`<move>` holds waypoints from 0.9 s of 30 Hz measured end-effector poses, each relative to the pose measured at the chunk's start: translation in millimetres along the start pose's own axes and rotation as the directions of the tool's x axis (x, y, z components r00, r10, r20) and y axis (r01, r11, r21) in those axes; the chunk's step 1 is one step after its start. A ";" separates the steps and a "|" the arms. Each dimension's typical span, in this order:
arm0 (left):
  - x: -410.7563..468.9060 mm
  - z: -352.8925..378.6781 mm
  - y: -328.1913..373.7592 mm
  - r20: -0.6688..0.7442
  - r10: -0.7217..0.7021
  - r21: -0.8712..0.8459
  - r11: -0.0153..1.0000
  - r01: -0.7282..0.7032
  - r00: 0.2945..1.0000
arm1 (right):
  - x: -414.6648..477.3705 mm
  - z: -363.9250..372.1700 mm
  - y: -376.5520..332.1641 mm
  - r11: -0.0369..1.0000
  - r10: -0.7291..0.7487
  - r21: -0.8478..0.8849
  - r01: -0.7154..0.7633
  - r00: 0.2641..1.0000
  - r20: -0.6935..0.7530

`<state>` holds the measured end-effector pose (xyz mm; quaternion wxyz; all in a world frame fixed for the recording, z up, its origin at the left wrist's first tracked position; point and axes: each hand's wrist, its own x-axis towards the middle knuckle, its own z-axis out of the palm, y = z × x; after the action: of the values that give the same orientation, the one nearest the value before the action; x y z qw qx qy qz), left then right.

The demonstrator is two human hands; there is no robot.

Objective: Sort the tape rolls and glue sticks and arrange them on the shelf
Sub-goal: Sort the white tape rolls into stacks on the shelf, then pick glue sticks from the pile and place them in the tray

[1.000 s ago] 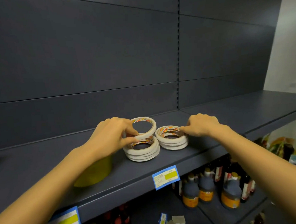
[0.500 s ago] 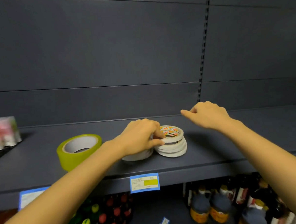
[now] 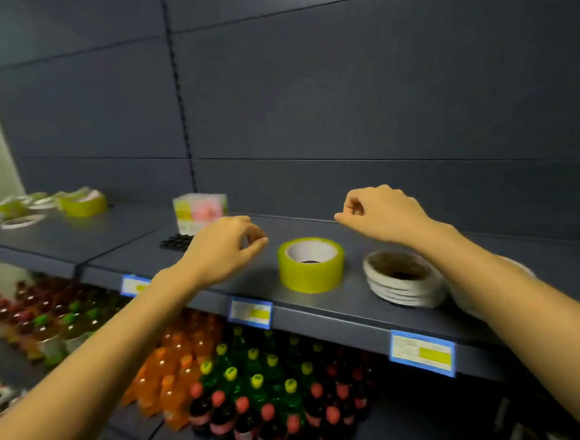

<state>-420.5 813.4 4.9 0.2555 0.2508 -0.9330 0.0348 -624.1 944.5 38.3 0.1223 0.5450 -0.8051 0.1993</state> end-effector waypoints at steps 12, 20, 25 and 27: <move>-125.6 -66.5 -197.0 -0.041 -0.366 0.213 0.906 0.366 0.930 | 69.9 95.0 -213.4 0.935 -0.355 0.051 0.352 0.924 0.141; -179.2 -100.7 -338.8 -0.034 -0.416 0.309 0.860 0.405 0.909 | 128.3 172.1 -355.0 0.927 -0.374 0.110 0.358 0.905 0.203; -205.6 -118.4 -410.2 -0.009 -0.465 0.311 0.840 0.444 0.885 | 151.9 207.7 -434.0 0.927 -0.371 0.143 0.346 0.902 0.222; -211.5 -120.8 -434.1 0.003 -0.482 0.316 0.832 0.457 0.876 | 162.1 217.0 -458.9 0.924 -0.379 0.148 0.353 0.898 0.223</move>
<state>3.1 553.5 -22.4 0.1755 0.5098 -0.8357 0.1045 -255.5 561.7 -1.7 0.0278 0.7130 -0.6855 0.1448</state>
